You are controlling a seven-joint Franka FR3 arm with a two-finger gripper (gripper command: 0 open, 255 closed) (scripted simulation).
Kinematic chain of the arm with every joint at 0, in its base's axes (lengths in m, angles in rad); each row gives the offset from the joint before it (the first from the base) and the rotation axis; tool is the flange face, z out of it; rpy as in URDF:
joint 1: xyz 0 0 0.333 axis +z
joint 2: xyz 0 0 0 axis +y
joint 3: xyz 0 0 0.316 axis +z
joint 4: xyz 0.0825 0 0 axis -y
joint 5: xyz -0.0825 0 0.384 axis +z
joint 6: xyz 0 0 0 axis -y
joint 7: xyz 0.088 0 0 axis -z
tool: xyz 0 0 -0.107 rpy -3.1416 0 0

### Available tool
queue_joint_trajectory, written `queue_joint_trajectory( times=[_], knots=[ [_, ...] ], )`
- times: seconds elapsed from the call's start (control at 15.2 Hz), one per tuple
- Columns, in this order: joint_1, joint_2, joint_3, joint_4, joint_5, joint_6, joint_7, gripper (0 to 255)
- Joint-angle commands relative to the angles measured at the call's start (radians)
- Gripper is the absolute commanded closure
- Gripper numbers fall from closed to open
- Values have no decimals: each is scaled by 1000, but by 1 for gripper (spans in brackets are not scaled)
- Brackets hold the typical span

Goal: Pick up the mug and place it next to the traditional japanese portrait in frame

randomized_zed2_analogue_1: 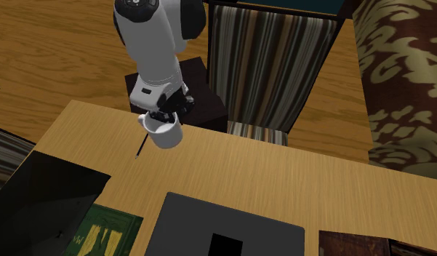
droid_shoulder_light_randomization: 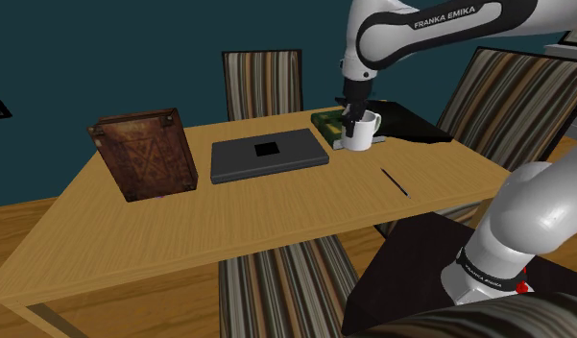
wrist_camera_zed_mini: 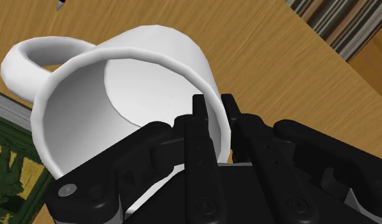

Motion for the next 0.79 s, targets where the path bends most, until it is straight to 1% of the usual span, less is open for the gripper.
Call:
queue_joint_trajectory(
  times=[0.0,0.4,0.73],
  knots=[
    [-20,-27,-39,-19,-14,-8,-53,255],
    [-78,-96,-147,-71,-65,-22,-192,255],
    [-130,-122,-241,-83,-113,-31,-311,255]
  ],
)
